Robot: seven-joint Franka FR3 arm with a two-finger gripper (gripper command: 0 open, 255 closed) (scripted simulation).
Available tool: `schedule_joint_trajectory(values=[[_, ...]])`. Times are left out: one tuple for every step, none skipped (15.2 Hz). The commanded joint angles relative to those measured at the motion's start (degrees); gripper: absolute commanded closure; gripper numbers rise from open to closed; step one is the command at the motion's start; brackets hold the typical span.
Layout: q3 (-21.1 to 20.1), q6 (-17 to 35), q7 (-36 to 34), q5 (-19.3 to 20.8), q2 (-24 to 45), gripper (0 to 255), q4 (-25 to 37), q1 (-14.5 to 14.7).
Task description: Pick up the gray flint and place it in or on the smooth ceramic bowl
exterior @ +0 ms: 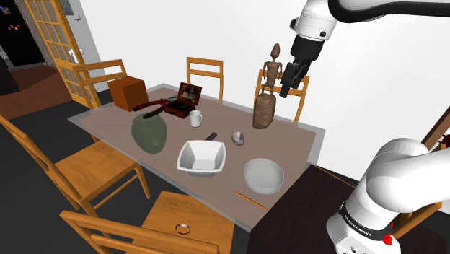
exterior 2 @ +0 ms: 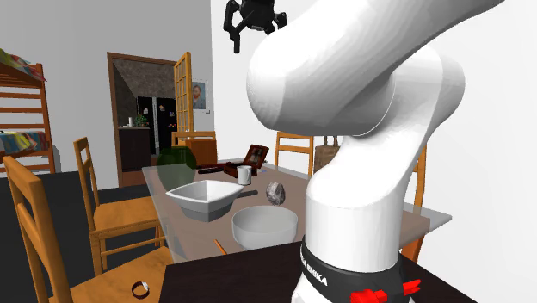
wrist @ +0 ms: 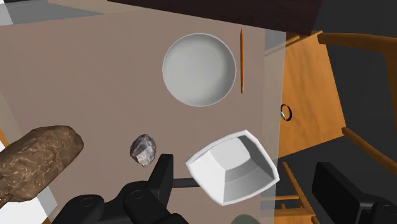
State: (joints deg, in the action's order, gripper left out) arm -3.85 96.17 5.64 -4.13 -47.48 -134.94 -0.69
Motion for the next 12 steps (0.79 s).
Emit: schedule_joint_trajectory(values=[[0.0, 0.0, 0.0, 0.0, 0.0, 0, 0.0, 0.0], [0.28, 2.13, 0.48, 0.21, 0.67, 0, -1.25, -0.16], [0.55, 4.27, 0.95, 0.42, 1.44, 0, -2.43, -0.34], [0.83, 6.43, 1.41, 0.62, 2.3, 0, -3.52, -0.51], [1.12, 8.6, 1.87, 0.82, 3.25, 0, -4.54, -0.68], [1.4, 10.79, 2.33, 1.0, 4.3, 0, -5.47, -0.87], [1.69, 12.99, 2.78, 1.18, 5.45, 0, -6.32, -1.04], [1.98, 15.2, 3.24, 1.35, 6.69, 0, -7.08, -1.22], [2.27, 17.42, 3.69, 1.51, 8.02, 0, -7.76, -1.4], [2.57, 19.64, 4.13, 1.66, 9.44, 0, -8.35, -1.57], [2.86, 21.86, 4.59, 1.79, 10.95, 0, -8.84, -1.75], [3.16, 24.08, 5.04, 1.92, 12.55, 0, -9.25, -1.91]])
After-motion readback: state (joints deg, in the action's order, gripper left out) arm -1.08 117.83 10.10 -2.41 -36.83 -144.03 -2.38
